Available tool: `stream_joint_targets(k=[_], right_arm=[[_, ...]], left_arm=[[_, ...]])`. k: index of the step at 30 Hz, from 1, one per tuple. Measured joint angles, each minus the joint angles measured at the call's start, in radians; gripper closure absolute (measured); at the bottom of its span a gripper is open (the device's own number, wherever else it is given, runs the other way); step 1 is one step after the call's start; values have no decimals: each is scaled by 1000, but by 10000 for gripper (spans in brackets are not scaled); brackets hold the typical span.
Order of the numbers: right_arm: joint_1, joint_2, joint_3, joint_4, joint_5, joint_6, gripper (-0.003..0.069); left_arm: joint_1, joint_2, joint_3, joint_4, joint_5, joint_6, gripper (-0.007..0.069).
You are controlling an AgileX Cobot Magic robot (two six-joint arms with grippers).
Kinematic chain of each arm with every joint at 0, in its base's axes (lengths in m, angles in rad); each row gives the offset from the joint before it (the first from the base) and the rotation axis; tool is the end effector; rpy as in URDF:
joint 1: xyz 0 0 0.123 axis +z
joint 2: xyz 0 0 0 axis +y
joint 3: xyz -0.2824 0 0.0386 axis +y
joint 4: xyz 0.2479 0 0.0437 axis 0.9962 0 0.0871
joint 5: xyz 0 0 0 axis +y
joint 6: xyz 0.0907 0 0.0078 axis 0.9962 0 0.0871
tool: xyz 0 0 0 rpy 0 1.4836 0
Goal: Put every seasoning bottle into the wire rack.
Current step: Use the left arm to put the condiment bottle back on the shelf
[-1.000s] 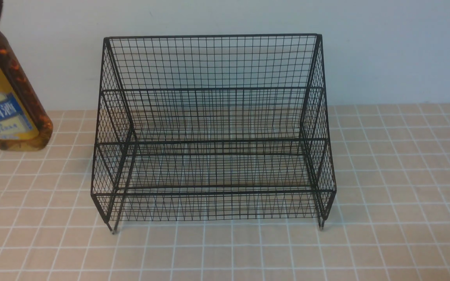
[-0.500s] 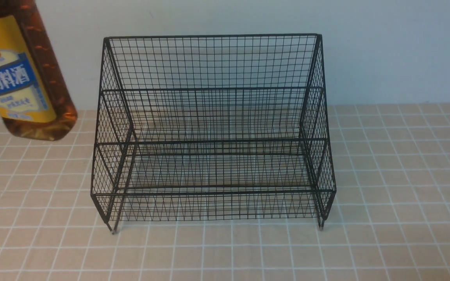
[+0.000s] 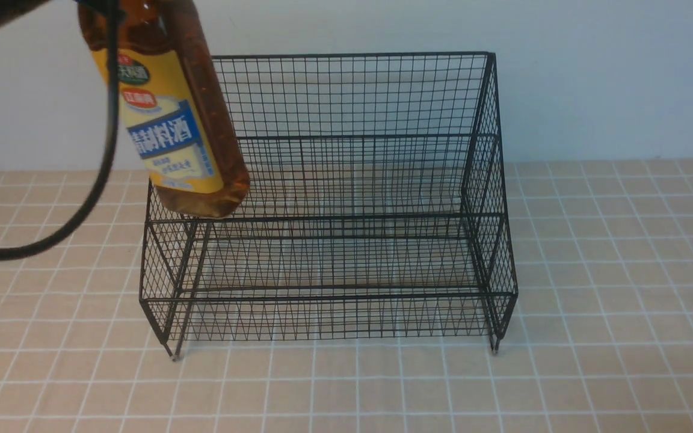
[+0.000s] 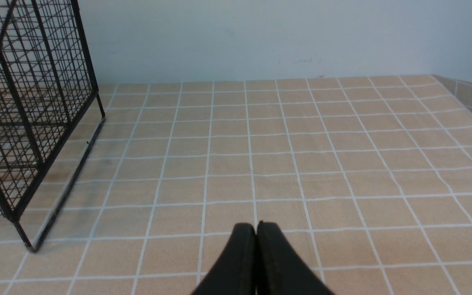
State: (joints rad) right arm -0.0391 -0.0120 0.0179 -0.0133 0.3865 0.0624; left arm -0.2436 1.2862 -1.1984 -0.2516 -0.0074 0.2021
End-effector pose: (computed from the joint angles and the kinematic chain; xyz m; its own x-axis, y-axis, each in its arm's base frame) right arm 0.0520 -0.0025 0.1730 -0.2977 0.0617 -0.9527 0.0588 0.9972 0.0462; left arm 0.2908 -0.0721 0.4271 -0.0055 -0.0496 -0.9988 0.2394 0.9697 -0.0495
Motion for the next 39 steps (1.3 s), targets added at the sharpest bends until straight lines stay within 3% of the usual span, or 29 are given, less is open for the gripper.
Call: stream_joint_targets(k=[8,14,23,39], right_arm=[[0,0,0,0,0,0,674],[0,0,0,0,0,0,674],[0,0,0,0,0,0,674],[0,0,0,0,0,0,674]], left_arm=[[0,100,0,-45,-73,31,314],[0,154,0,-99,-96,122,314],[-3,169,0,-165,-30,251,314],[-3,190,0,-153,214,269,316]])
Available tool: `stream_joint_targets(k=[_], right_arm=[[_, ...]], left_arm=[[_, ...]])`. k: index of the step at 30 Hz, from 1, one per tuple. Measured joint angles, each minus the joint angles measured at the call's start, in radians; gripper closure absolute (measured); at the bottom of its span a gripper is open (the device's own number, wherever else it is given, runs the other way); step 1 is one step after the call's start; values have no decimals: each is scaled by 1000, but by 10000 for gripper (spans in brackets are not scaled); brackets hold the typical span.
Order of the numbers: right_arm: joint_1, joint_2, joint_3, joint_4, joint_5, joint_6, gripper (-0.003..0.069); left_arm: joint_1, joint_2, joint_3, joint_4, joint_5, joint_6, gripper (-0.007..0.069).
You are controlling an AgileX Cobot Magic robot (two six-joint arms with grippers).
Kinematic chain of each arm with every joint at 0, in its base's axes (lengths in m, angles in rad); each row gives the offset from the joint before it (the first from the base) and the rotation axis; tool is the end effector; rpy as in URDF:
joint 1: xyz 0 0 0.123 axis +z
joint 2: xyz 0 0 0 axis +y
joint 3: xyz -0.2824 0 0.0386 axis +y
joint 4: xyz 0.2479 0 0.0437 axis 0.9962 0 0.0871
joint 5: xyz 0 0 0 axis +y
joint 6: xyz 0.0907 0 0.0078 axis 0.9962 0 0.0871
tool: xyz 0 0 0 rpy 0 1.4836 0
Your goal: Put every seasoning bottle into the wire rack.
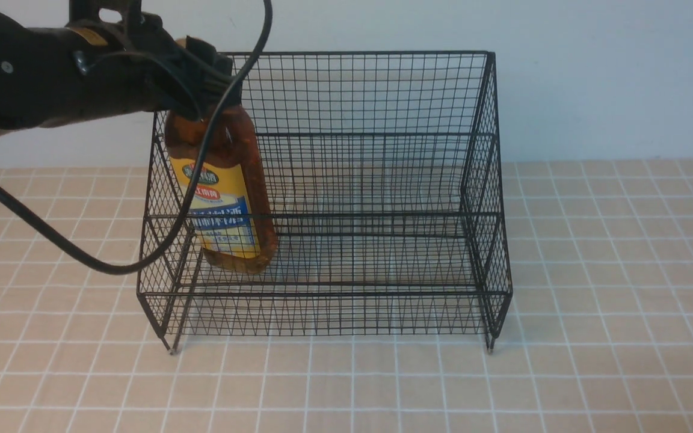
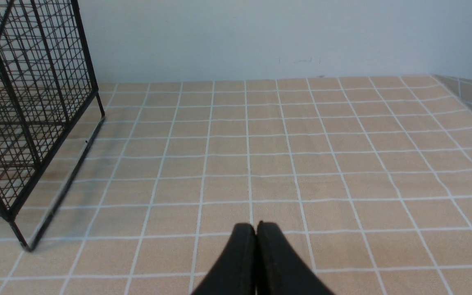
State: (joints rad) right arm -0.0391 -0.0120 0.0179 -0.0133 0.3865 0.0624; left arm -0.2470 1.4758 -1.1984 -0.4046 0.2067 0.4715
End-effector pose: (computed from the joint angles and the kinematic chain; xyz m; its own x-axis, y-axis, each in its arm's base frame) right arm 0.0520 -0.0025 0.1730 -0.2977 0.0617 -0.9527 0.0588 0.9972 0.0462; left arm 0.3339 -0.0918 0.3481 -0.3356 0.1613 -0.9281 0.3424 0.9387 0.0393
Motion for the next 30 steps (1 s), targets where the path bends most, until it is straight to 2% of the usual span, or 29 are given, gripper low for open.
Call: stream_joint_targets(k=[10,16,19,25,30], right_arm=[[0,0,0,0,0,0,674],[0,0,0,0,0,0,674],[0,0,0,0,0,0,674],[0,0,0,0,0,0,674],[0,0,0,0,0,0,674]], left_arm=[[0,1,0,5,26,0,309],[-2,-17,-16,-2,-6,0,211],[-2,-43,-16,-2,-17,0,190],[-2,-121,-18,-1,-35,0,191],[-2,-217,-18,-1,22,0,281]])
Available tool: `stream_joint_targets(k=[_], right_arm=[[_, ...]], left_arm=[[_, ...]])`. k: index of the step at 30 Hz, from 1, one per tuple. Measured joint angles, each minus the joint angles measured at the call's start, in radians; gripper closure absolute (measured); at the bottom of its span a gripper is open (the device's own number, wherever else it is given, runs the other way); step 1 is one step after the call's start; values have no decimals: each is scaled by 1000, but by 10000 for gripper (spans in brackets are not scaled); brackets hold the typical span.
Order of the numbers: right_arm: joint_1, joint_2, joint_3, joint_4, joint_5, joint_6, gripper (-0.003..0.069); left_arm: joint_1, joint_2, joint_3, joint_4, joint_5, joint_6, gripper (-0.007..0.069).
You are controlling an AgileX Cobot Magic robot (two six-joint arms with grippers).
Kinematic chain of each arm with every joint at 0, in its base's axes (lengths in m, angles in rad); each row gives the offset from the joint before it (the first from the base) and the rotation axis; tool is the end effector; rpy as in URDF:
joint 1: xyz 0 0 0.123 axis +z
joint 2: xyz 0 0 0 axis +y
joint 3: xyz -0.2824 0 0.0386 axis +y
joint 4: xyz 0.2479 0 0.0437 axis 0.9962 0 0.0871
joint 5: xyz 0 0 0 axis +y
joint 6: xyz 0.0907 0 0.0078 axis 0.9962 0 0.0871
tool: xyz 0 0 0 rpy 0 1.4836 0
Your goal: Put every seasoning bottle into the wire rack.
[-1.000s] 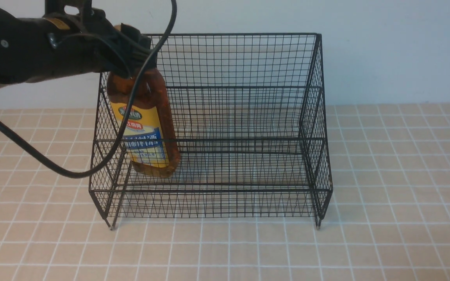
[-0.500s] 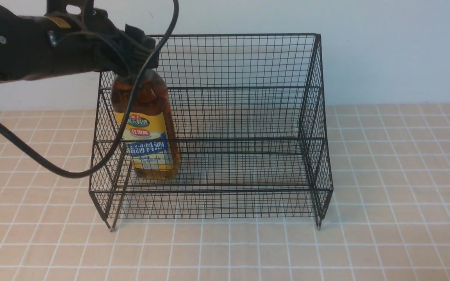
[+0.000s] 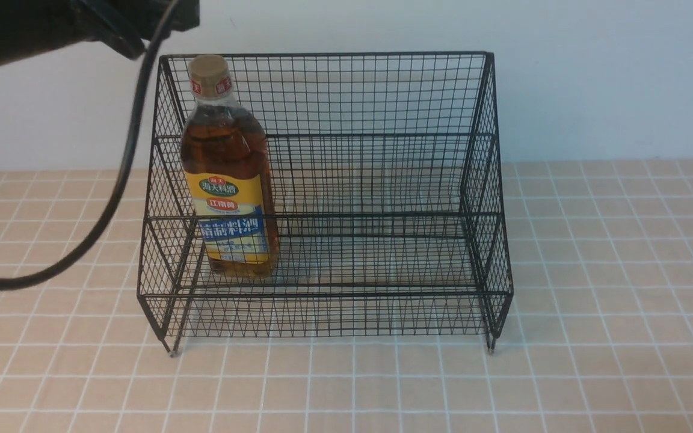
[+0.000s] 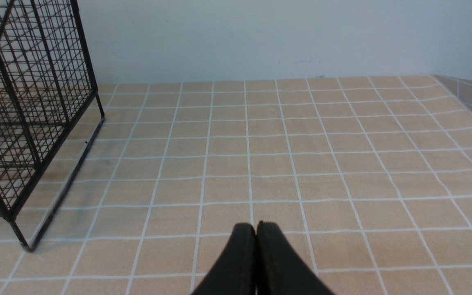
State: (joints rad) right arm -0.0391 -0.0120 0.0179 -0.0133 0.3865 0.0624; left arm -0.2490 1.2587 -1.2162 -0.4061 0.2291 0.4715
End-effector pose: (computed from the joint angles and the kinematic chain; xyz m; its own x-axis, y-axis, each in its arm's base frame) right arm 0.0520 -0.0025 0.1730 -0.2977 0.0617 -0.9527 0.0588 0.9972 0.0462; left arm 0.2780 -0.0792 0.4216 -0.1352 0.1113 -0.9845 0.3423 0.9377 0.0590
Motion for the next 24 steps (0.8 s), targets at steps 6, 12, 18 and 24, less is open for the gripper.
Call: stream_joint_targets(k=[6,12,18,24], right_arm=[[0,0,0,0,0,0,674],[0,0,0,0,0,0,674],[0,0,0,0,0,0,674],[0,0,0,0,0,0,674]], left_arm=[[23,-167,-2,12,370,-29,588],[52,-259,5,86,718,-165,631],[56,-398,158,137,778,-277,631],[57,-696,421,93,569,-303,631]])
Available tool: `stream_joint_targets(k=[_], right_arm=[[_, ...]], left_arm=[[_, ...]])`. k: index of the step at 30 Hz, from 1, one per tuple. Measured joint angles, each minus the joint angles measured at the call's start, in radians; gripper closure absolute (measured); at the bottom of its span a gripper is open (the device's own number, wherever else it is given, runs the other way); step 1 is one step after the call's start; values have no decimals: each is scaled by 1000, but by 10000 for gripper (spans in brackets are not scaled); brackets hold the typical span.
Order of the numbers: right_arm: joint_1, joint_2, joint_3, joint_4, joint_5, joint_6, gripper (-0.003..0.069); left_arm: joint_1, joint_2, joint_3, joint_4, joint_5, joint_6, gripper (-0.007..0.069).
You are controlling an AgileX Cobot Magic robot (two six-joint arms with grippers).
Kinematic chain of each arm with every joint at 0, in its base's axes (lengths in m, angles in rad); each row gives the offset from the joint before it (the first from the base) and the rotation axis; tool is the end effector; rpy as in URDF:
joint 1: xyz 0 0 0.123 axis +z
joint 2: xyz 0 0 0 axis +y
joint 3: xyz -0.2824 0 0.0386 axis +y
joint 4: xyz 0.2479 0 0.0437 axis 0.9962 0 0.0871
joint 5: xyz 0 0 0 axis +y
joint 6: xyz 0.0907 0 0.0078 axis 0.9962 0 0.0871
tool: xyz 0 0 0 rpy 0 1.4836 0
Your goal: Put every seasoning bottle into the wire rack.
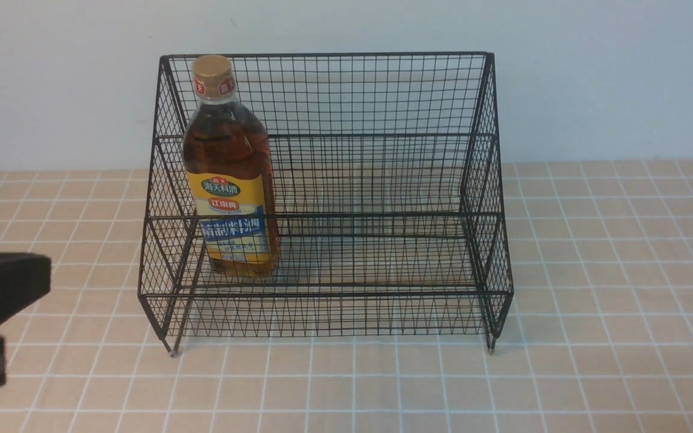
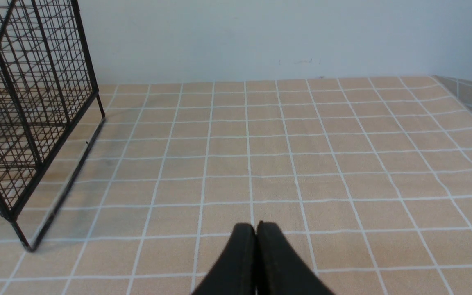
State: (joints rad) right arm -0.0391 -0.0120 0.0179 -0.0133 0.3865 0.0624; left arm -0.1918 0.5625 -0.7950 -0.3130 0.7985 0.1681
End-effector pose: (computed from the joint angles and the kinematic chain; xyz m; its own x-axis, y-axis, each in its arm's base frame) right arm 0.0520 -0.0025 0.1730 -0.2977 0.0617 -0.9527 0.0588 0.9972 0.0462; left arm 0.0871 -0.0374 0.3669 -0.4503 0.0338 -0.8922 0.3567 0.9229 -0.1451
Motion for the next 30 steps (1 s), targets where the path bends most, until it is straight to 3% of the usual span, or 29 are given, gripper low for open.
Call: stream_joint_targets(k=[10,21,30], right_arm=[[0,0,0,0,0,0,674],[0,0,0,0,0,0,674],[0,0,0,0,0,0,674]], left_arm=[[1,-296,145,-18,-39,-3,631],[1,-328,171,2,-60,79,631],[46,-444,490,145,-359,51,631]])
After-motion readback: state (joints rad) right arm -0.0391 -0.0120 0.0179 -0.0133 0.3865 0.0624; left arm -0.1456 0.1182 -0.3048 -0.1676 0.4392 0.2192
